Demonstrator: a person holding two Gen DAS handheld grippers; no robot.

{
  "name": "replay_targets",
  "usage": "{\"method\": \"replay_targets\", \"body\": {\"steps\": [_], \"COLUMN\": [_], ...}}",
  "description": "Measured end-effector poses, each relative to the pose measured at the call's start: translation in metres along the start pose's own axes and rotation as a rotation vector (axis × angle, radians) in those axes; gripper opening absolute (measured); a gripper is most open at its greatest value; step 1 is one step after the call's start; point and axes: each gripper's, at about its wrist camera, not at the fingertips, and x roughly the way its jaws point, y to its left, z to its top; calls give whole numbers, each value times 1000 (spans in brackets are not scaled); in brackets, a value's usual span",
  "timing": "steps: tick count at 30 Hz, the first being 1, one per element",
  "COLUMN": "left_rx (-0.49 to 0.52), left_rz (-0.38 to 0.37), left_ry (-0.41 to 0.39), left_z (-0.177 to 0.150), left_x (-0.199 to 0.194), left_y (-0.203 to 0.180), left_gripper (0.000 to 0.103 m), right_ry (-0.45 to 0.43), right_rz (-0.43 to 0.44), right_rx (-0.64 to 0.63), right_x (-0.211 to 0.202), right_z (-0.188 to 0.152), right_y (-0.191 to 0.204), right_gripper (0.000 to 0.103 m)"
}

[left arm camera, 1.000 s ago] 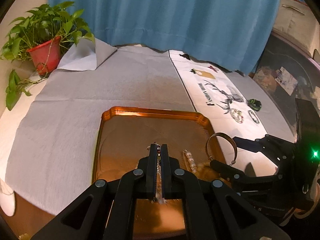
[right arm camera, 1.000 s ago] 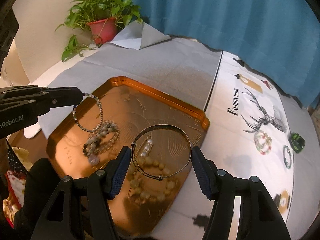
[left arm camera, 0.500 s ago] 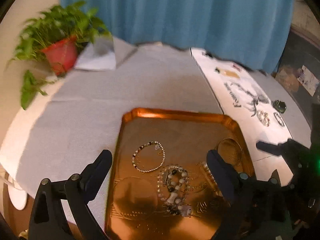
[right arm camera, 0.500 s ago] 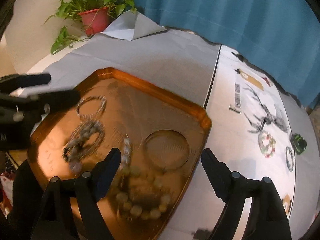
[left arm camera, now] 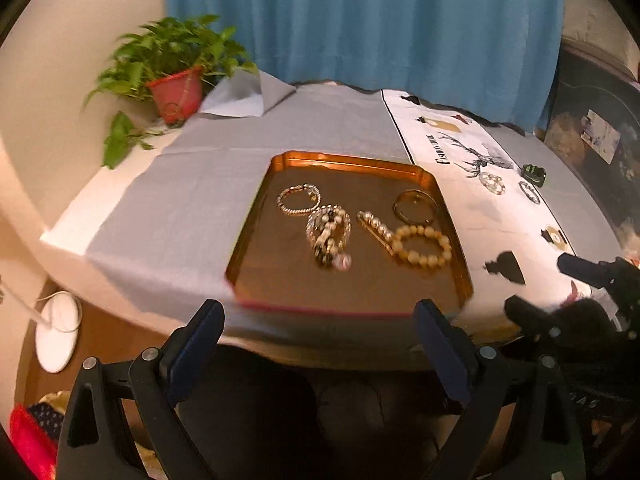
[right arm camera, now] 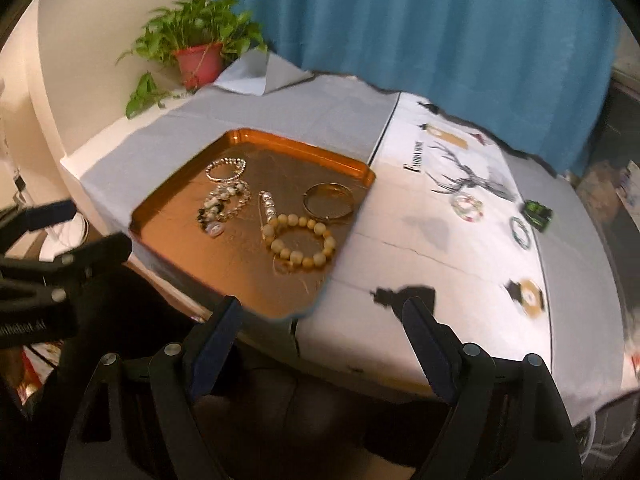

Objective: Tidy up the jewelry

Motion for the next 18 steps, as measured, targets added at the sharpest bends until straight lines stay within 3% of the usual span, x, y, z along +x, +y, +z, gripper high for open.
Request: {"method": "replay_targets", "body": {"steps": [7,18], "left_rx": [-15,55], "left_rz": [0,14], "left_ry": [-22,-84], "left_z": [-25,-35], "left_x": [-39,-73], "left_y": [-8,-33], "left_gripper": [94,94], "right_ry": [-37,-80], "right_rz": [16,21], "right_rx": [-14,-7], "right_x": [-47,-76], "right_z": [-33,-48], "right_y": [6,4], "right_gripper": [83,83]}}
